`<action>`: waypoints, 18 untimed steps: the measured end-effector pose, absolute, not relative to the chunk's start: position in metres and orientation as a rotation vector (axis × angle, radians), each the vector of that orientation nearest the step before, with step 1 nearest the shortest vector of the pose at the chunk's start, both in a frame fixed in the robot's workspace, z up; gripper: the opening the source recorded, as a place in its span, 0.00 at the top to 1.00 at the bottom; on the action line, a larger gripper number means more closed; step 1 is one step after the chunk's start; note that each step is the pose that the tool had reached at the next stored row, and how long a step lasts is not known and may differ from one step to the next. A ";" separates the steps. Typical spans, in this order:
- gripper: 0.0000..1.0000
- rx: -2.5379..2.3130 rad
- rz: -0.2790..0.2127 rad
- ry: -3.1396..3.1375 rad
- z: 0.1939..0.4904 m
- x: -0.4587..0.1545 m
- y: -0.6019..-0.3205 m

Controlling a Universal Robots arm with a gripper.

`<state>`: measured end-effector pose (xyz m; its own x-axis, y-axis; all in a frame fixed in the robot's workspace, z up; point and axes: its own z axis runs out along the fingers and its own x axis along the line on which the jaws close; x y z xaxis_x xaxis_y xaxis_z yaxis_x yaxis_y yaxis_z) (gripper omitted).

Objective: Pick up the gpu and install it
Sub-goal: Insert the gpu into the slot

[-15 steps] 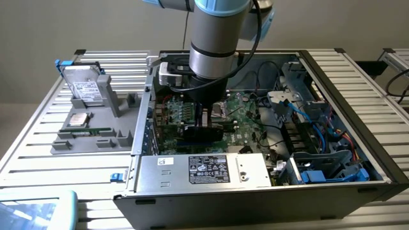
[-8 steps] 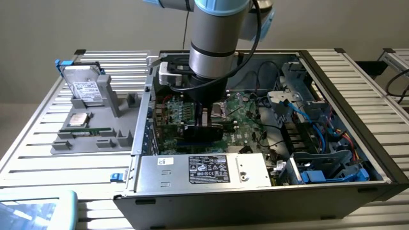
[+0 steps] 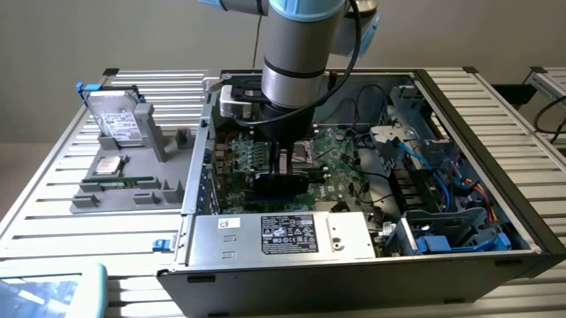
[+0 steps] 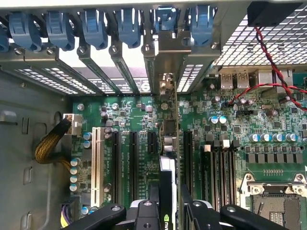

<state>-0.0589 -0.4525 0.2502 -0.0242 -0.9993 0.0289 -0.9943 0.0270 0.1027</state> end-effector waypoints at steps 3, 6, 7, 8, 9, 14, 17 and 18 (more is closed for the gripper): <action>0.73 2.128 -0.082 -2.183 0.249 -0.059 -0.453; 0.73 2.127 -0.082 -2.183 0.249 -0.059 -0.453; 0.73 2.127 -0.082 -2.183 0.249 -0.059 -0.453; 0.73 2.127 -0.081 -2.183 0.249 -0.059 -0.453; 0.73 2.127 -0.082 -2.183 0.249 -0.059 -0.453; 0.73 2.128 -0.082 -2.182 0.249 -0.059 -0.453; 0.73 2.130 -0.081 -2.181 0.249 -0.059 -0.453; 0.73 2.130 -0.081 -2.180 0.249 -0.059 -0.453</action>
<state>-0.0588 -0.4526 0.2485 -0.0216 -0.9994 0.0288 -0.9944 0.0245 0.1027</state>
